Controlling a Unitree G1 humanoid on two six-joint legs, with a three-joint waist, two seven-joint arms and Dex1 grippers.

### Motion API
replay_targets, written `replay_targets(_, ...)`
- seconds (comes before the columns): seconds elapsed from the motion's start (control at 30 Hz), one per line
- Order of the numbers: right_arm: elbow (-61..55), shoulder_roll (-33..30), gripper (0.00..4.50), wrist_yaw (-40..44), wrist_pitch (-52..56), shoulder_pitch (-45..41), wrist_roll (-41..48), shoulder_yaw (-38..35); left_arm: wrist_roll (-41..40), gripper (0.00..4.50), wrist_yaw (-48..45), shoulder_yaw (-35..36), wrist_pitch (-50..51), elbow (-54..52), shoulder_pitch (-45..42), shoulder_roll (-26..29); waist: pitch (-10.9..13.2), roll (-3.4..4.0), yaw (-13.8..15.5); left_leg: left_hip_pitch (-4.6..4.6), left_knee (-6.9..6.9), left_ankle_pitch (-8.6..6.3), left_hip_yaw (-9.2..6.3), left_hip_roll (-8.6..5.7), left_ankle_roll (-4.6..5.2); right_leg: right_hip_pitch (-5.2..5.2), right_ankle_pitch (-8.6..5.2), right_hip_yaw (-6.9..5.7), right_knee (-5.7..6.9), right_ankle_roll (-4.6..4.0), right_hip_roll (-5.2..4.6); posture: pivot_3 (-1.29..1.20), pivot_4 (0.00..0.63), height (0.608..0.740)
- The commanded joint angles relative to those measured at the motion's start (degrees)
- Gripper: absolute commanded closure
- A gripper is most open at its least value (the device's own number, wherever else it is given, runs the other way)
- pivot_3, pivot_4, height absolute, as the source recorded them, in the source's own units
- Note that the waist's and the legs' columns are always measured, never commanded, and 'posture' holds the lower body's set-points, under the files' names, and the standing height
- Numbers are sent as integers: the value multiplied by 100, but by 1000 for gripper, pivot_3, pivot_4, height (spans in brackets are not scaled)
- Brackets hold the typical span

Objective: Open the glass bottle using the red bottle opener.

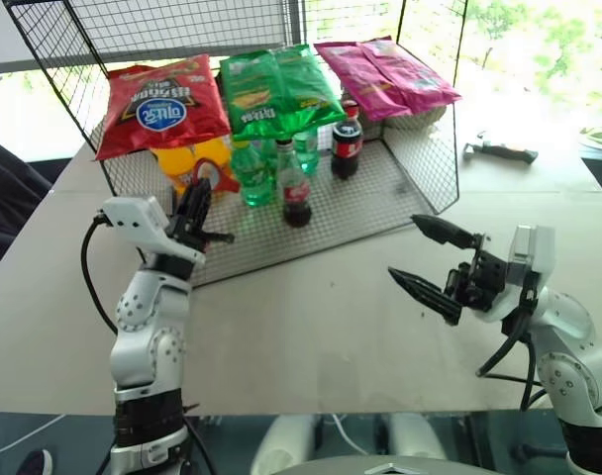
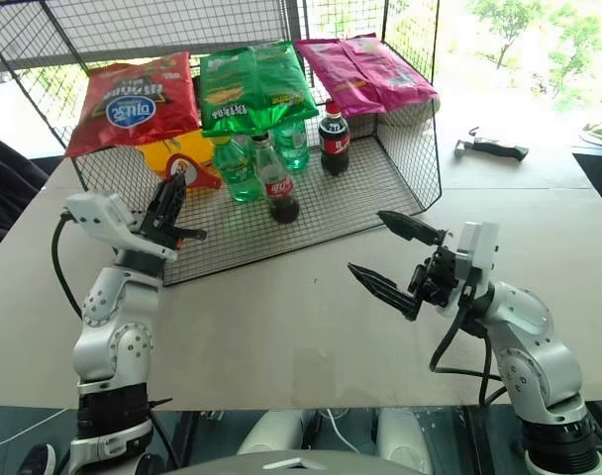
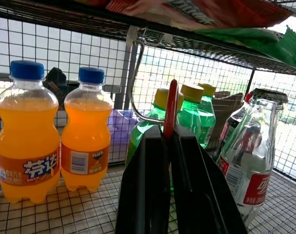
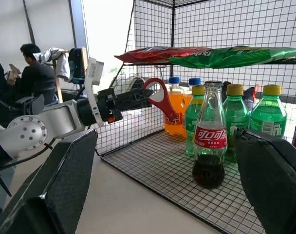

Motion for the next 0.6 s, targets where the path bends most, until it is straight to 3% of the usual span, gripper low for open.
replay_targets(0.03, -130, -16, 0, 2, -29, -60, 16, -31, -325, 4464, -160, -46, 100, -384, 63, -37, 0, 0, -4, 0, 0, 0, 0, 0, 0, 0, 0, 0, 0, 0, 0, 0, 150, 740)
replay_targets(0.37, -79, 16, 0, -208, 109, -87, -64, -1, -1441, 4464, -655, -305, 881, -730, 251, -71, 0, 0, -6, 0, 1, 0, 0, 0, 0, 0, 0, 1, 0, 0, 0, 0, 150, 740)
replay_targets(0.6, -39, -19, 0, -1207, 1559, -454, 66, 300, -2947, 4464, -1395, -703, 2297, -890, 586, 187, 1, 1, -18, 1, 0, 0, 0, 1, 0, -1, 0, 2, 4, -1, 1, 0, 150, 740)
